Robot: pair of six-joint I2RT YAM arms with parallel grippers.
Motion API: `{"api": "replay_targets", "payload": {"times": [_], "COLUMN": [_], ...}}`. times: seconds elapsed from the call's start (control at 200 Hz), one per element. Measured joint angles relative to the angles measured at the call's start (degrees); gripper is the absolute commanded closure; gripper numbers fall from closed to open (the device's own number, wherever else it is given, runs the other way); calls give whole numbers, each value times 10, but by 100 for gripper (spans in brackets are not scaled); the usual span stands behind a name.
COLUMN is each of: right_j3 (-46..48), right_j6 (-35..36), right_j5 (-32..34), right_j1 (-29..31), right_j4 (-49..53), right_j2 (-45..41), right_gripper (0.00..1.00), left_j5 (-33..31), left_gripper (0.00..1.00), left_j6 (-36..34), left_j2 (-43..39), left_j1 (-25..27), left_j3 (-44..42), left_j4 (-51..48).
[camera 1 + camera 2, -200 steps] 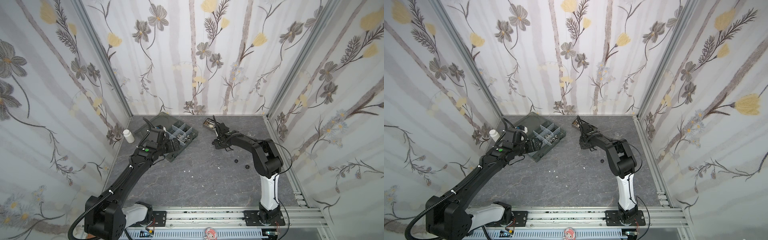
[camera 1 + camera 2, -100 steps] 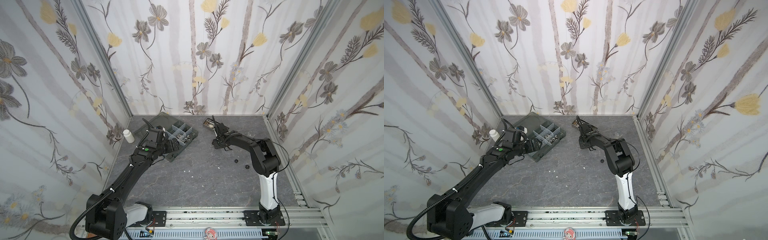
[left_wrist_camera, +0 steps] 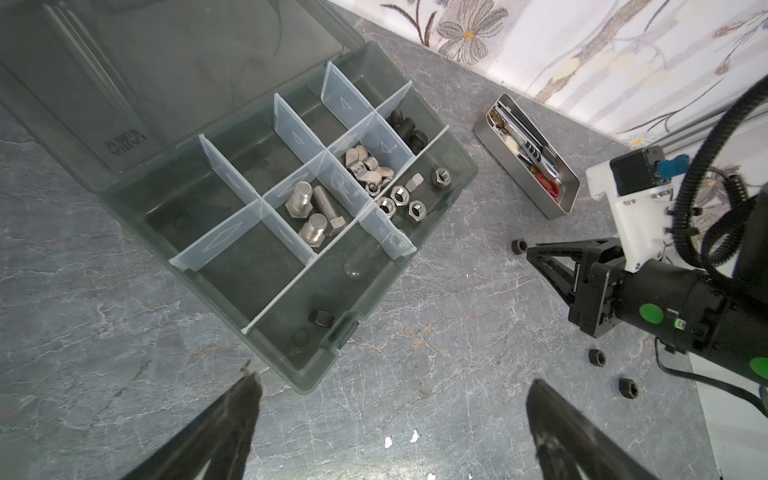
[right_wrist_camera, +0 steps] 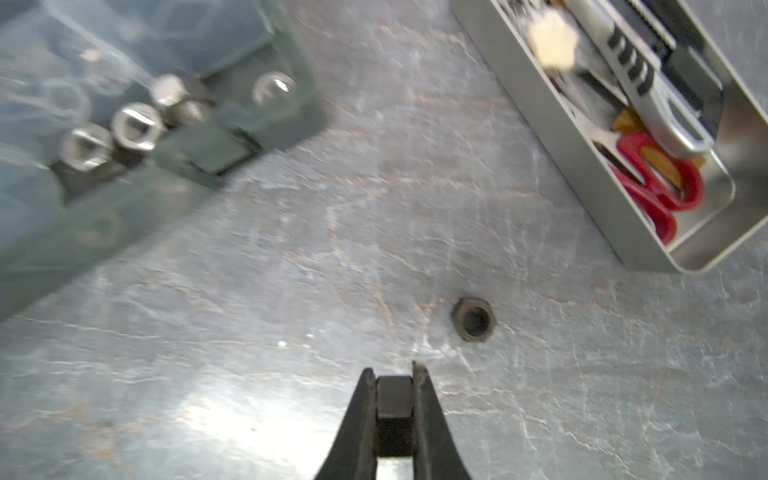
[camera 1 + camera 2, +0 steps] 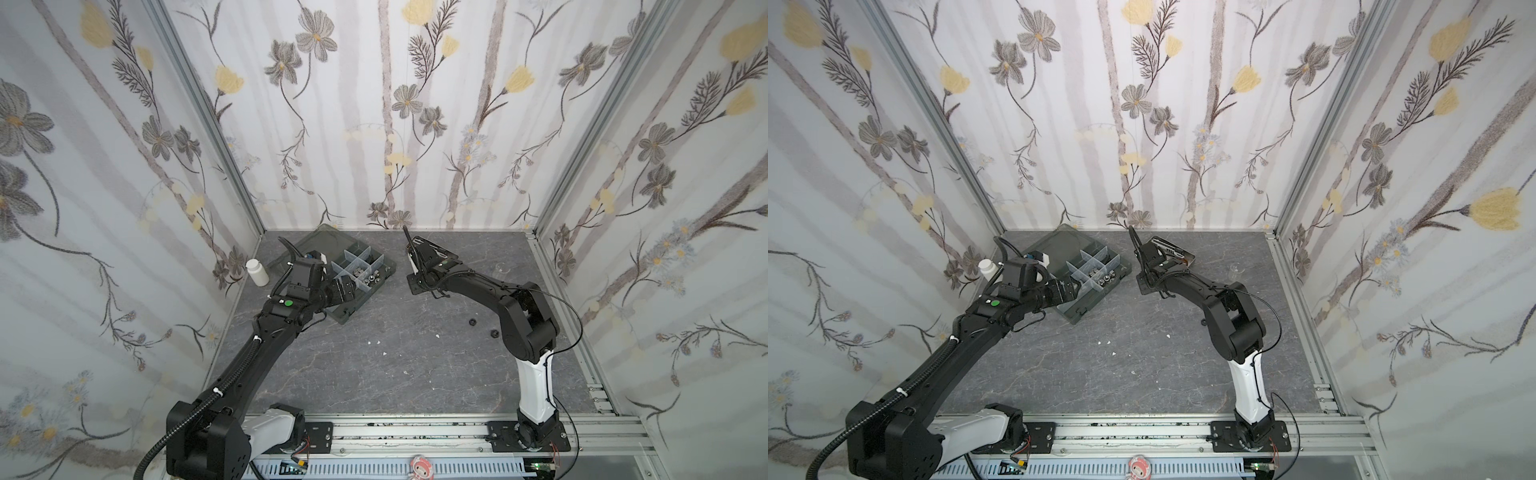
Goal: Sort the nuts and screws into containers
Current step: 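Carry the black nut with the right gripper into the organizer and open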
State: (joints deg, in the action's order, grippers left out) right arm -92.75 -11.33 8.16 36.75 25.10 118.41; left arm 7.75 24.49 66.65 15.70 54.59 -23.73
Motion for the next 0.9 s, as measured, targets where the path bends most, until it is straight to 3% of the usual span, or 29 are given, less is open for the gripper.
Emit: {"api": "replay_targets", "payload": {"times": [0.4, 0.764, 0.899], "right_j3": [-103, -172, -196], "right_j6": [-27, -62, -75], "right_j5": [-80, -167, -183], "right_j1": [70, 98, 98], "right_j4": [-23, -65, -73], "right_j2": [49, 134, 163], "right_gripper": [90, 89, 84], "left_j5": [-52, -50, -46], "left_gripper": [0, 0, 0], "left_j6": [17, 28, 29], "left_j2": [-63, -66, -63], "left_j1": [-31, -45, -47], "left_j3": [-15, -20, -21], "left_j4": [17, 25, 30]}}
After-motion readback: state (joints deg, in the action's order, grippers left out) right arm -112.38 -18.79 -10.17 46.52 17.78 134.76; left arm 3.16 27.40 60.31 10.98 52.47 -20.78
